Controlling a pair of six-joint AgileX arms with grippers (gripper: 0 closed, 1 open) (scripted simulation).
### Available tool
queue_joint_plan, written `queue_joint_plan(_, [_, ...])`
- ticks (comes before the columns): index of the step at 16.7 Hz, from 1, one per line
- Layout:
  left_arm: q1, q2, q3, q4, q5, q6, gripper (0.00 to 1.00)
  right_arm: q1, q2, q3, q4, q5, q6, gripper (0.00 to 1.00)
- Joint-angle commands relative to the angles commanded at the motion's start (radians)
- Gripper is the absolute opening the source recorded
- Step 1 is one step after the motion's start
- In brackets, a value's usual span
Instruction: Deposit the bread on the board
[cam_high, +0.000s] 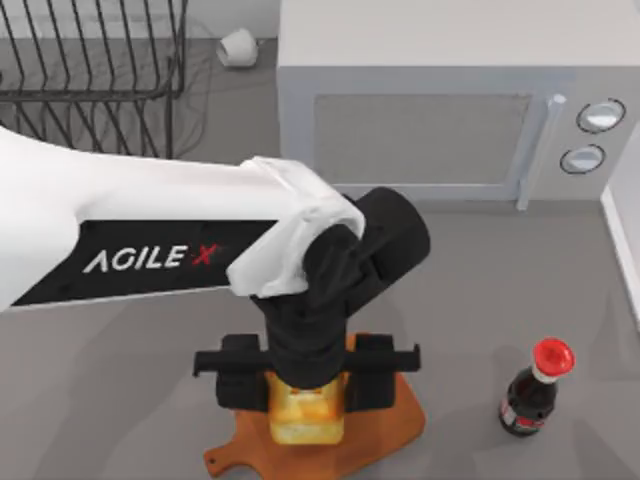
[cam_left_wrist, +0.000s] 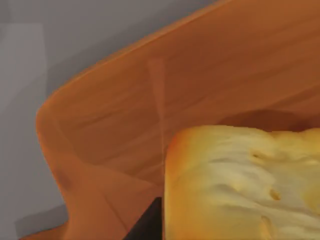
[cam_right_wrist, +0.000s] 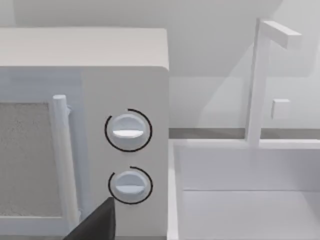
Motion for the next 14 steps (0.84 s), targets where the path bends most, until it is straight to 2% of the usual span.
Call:
queue_joint_plan(8, [0.000, 0.000, 0.000, 0.000, 0.000, 0.000, 0.98, 0.000, 0.000, 0.000, 0.000, 0.000, 0.000, 1.00])
queue_joint_plan(14, [0.000, 0.000, 0.000, 0.000, 0.000, 0.000, 1.00, 0.000, 0.000, 0.000, 0.000, 0.000, 0.000, 1.00])
